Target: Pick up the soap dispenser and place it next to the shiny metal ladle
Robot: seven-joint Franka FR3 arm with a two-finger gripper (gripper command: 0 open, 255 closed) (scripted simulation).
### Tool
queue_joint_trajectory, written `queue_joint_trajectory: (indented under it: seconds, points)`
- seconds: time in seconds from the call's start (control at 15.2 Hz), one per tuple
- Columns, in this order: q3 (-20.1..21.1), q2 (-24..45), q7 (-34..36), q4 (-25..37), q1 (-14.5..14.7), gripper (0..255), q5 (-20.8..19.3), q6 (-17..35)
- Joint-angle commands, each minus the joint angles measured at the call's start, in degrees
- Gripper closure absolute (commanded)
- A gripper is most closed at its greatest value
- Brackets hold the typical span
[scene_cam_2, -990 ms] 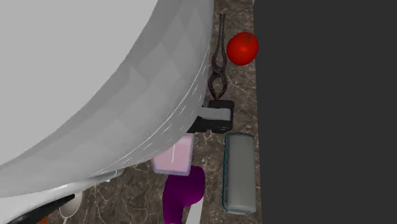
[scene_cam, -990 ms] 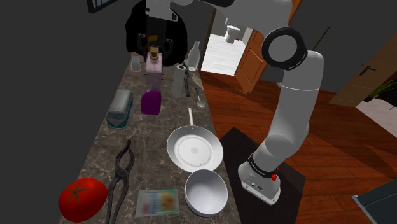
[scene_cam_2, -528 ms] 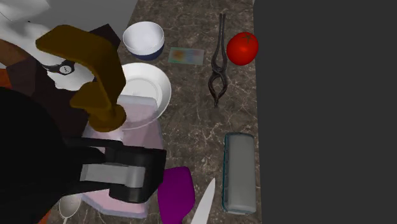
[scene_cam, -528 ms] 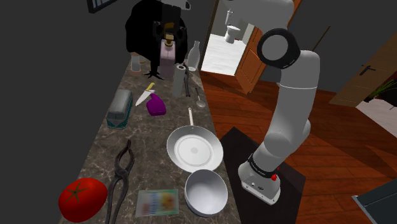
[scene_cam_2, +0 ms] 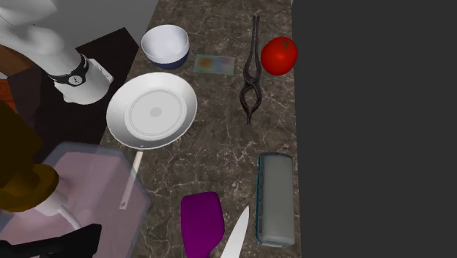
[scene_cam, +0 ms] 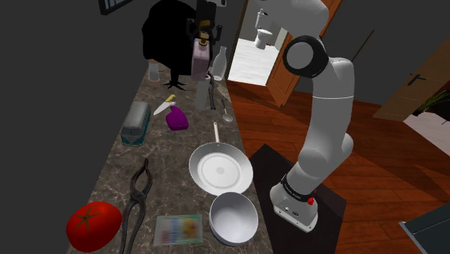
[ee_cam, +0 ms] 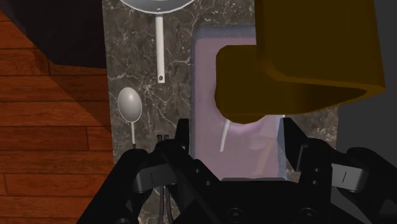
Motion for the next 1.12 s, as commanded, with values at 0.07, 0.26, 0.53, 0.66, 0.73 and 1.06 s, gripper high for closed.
queue_joint_trajectory:
  seconds: [0.07,0.26,0.53,0.66,0.73,1.06]
  points:
    - [-0.03,-1.74,-0.64,-4.99,-0.82,255,0.39,3.26]
    - [-0.06,-3.44,-1.18,-10.08,-1.5,255,0.78,6.62]
    - [-0.11,-5.04,-1.82,-15.69,-2.15,255,1.15,10.61]
    - [-0.15,-5.63,-2.11,-18.14,-2.39,255,1.28,12.46]
    - [-0.17,-5.88,-2.25,-19.3,-2.5,255,1.33,13.36]
    - [-0.25,-6.77,-2.87,-24.5,-2.91,255,1.53,17.64]
